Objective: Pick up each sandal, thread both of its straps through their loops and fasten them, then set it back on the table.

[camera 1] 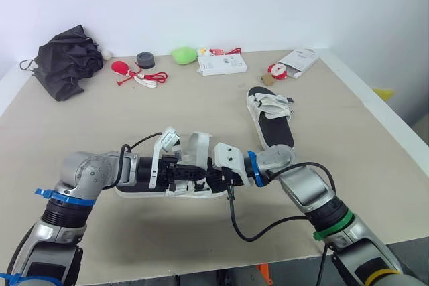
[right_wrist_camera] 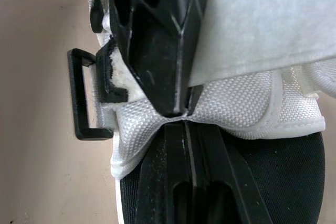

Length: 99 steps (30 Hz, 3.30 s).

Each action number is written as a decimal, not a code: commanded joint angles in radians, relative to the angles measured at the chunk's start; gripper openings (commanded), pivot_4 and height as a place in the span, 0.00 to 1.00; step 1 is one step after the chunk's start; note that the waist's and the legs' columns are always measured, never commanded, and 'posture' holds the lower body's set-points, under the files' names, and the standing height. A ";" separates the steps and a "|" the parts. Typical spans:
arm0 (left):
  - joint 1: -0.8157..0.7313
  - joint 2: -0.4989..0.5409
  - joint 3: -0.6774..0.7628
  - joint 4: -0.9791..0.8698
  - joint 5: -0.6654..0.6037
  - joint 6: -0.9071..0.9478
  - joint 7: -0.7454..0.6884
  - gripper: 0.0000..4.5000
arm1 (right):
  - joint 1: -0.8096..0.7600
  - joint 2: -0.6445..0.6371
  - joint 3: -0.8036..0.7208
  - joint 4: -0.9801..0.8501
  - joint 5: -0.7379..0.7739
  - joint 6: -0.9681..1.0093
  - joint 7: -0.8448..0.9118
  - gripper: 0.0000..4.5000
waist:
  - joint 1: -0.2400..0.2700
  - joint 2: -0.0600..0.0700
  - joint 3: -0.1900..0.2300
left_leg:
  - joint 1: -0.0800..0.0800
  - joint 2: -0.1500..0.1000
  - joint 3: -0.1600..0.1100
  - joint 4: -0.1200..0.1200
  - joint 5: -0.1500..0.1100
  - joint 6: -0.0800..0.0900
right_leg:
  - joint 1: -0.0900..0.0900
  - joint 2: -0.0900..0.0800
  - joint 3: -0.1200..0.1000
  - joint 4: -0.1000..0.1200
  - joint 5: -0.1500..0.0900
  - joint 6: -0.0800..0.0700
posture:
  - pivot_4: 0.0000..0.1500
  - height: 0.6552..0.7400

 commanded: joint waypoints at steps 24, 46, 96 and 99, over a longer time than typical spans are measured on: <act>0.153 -0.113 0.129 -0.160 -0.011 0.131 0.326 0.01 | 0.004 -0.006 0.066 0.131 -0.068 0.014 -0.011 0.00 | -0.015 0.003 -0.003 | 0.001 -0.001 -0.001 0.001 0.000 -0.001 | 0.001 0.000 0.001 0.000 0.000 0.000 | 1.00 1.00; 0.228 -0.080 0.105 -0.265 -0.048 -0.008 0.168 0.01 | -0.002 -0.018 0.069 0.131 -0.073 0.008 0.011 0.00 | -0.015 0.004 -0.003 | 0.006 -0.004 -0.004 -0.005 -0.001 -0.001 | 0.004 -0.006 0.002 -0.004 0.000 0.002 | 1.00 1.00; 0.026 -0.001 0.102 -0.016 0.035 0.017 -0.078 0.99 | -0.018 -0.008 0.081 0.151 -0.073 -0.009 0.019 0.00 | -0.016 0.003 0.003 | 0.006 -0.003 -0.010 -0.010 0.000 0.000 | 0.003 -0.005 -0.005 -0.005 -0.003 -0.001 | 1.00 1.00; 0.064 -0.014 0.084 -0.070 0.044 0.033 -0.040 0.99 | -0.014 -0.008 0.080 0.149 -0.074 -0.008 0.020 0.00 | -0.017 0.003 0.003 | 0.006 -0.003 -0.010 -0.010 0.000 0.000 | 0.002 -0.003 -0.003 -0.005 0.000 0.003 | 1.00 1.00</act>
